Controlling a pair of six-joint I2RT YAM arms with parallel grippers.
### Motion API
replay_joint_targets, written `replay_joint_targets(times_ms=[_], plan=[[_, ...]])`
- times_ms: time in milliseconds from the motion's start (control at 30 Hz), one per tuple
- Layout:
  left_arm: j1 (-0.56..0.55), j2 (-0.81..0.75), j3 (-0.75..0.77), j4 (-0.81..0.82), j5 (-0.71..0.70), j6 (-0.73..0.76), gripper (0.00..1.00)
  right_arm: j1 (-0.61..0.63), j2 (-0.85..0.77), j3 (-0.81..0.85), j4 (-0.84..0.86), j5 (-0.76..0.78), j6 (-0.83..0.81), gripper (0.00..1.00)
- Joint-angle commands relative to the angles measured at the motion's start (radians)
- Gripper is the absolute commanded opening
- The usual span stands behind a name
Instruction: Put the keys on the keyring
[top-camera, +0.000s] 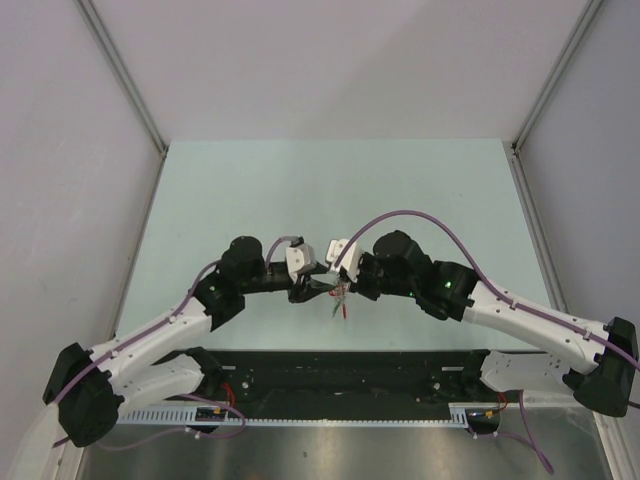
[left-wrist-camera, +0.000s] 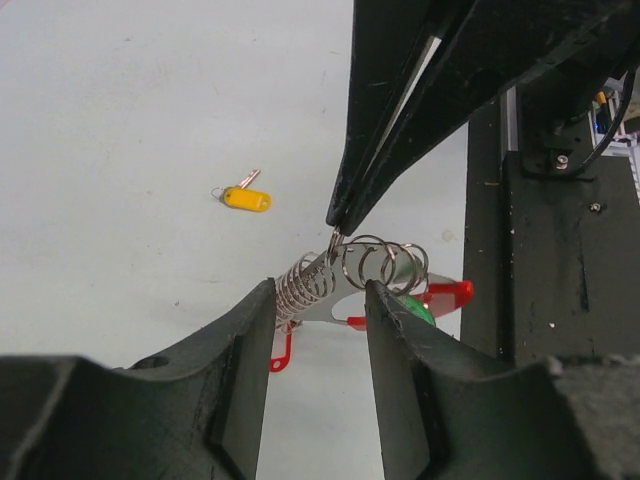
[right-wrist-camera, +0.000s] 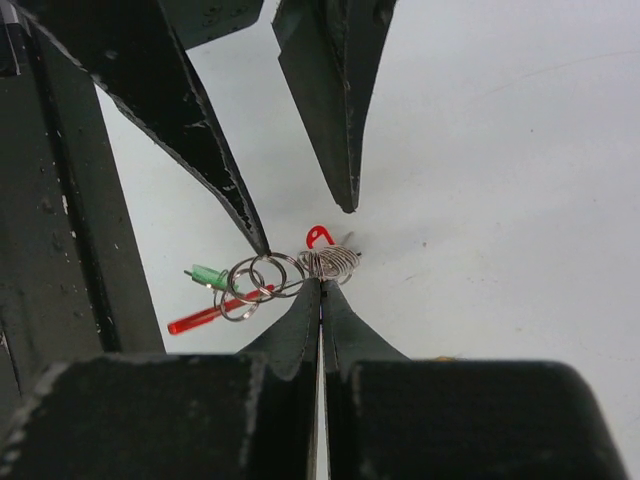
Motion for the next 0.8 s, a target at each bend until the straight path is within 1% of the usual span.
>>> replay_joint_targets(times_ms=[0,167,333,500,600,767], plan=[[-0.005,0.031,0.068,0.048,0.038,-0.006,0.46,-0.002,-0.021,0.003,0.063,-0.019,0.002,0.0],[-0.005,0.057,0.091,0.039,0.052,-0.003,0.45,-0.004,-0.024,0.0,0.068,-0.022,0.002,0.0],[-0.005,0.045,0.103,0.031,0.061,-0.008,0.45,-0.004,-0.013,-0.002,0.068,-0.019,0.002,0.0],[-0.005,0.059,0.116,-0.013,0.056,0.017,0.43,-0.004,-0.019,0.0,0.08,-0.03,0.002,0.0],[-0.005,0.079,0.126,-0.027,0.085,0.022,0.43,-0.004,-0.019,-0.002,0.083,-0.034,0.004,0.0],[-0.006,0.115,0.146,-0.049,0.112,0.029,0.36,-0.004,-0.015,-0.002,0.083,-0.048,0.007,0.0]])
